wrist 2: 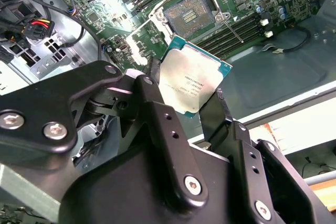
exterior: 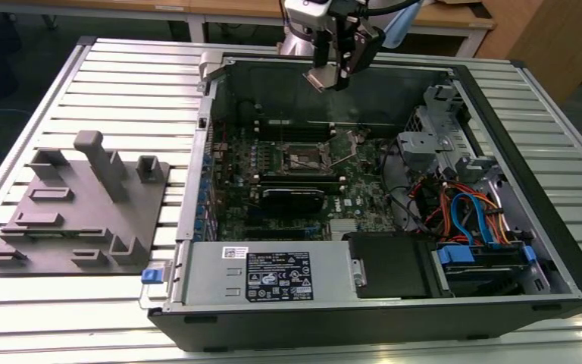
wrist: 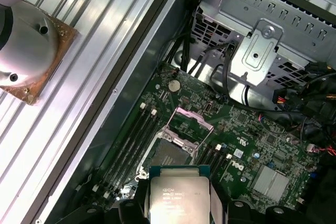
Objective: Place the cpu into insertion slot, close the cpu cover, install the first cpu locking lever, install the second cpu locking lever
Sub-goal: 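Place the cpu into insertion slot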
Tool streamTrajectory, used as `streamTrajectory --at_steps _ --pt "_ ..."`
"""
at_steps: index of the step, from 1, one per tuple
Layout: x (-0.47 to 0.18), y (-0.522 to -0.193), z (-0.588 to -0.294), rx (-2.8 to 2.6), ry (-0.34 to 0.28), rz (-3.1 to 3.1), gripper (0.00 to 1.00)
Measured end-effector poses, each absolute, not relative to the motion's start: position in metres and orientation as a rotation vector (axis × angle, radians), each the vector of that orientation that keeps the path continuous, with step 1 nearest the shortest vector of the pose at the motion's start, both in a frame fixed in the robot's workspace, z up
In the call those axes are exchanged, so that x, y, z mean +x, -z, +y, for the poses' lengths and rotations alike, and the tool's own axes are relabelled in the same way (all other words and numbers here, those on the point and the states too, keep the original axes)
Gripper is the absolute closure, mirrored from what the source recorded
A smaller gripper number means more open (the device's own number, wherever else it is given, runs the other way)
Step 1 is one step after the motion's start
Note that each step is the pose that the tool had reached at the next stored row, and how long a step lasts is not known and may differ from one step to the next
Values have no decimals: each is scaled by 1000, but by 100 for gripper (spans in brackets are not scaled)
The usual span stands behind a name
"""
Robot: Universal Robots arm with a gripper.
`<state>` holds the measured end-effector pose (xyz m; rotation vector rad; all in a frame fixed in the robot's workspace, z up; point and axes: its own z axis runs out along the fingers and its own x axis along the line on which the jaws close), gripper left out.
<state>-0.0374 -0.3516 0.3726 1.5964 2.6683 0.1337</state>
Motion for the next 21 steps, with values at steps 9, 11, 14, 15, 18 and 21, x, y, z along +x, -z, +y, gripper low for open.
streamTrajectory --at_steps 9,11,14,15,18,21 --pt "-37 -367 -352 1665 -132 2623 46" --pt "-37 -365 -352 1712 -131 2591 46" --pt "-37 -361 -352 1780 -130 2542 46" --pt "-37 -360 -352 1802 -129 2526 46" --pt "-37 -356 -352 1861 -128 2480 46" --pt "-37 -356 -352 1876 -127 2469 46"
